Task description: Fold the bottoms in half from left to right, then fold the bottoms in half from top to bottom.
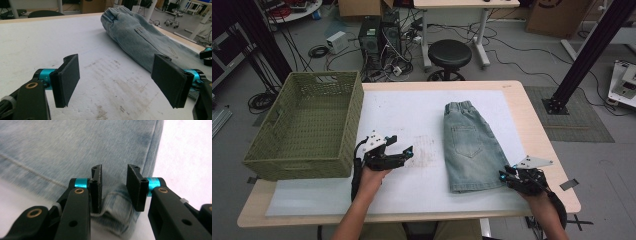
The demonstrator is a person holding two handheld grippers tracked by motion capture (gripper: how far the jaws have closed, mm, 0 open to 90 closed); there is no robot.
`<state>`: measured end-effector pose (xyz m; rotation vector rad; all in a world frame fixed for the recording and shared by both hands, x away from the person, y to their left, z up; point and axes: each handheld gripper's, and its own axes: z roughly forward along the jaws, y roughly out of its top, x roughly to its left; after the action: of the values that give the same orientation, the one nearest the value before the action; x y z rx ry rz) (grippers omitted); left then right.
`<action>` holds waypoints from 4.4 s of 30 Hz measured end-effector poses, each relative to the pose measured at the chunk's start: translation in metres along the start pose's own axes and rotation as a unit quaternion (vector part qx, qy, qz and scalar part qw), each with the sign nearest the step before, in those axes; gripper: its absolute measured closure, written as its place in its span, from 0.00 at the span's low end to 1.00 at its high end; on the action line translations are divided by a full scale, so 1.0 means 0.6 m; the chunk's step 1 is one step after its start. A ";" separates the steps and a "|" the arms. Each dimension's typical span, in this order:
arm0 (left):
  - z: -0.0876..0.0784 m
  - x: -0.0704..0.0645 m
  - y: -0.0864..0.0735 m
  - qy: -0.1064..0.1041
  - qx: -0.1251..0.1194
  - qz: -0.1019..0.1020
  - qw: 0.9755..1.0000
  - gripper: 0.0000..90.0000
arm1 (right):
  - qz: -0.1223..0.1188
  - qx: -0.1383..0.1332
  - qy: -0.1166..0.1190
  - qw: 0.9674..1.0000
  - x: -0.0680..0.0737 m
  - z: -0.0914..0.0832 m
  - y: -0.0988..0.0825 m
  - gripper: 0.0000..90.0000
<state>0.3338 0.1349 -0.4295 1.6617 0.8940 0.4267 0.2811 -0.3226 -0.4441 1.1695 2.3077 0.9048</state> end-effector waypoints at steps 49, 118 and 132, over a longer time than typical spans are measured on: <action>0.000 -0.009 0.009 -0.006 -0.008 -0.005 1.000 0.26 | 0.059 -0.115 0.017 0.991 -0.054 0.087 0.171 0.24; 0.219 -0.125 0.003 -0.028 0.166 -0.040 0.985 0.42 | 0.084 -0.021 -0.020 0.996 -0.058 0.076 0.079 0.60; 0.223 -0.141 0.003 -0.017 0.172 -0.023 0.985 0.80 | 0.097 -0.010 -0.017 0.995 -0.063 0.084 0.072 0.72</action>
<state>0.3721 -0.0171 -0.4517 1.9514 1.0213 0.2168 0.3570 -0.3159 -0.4476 1.4073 2.1815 0.9644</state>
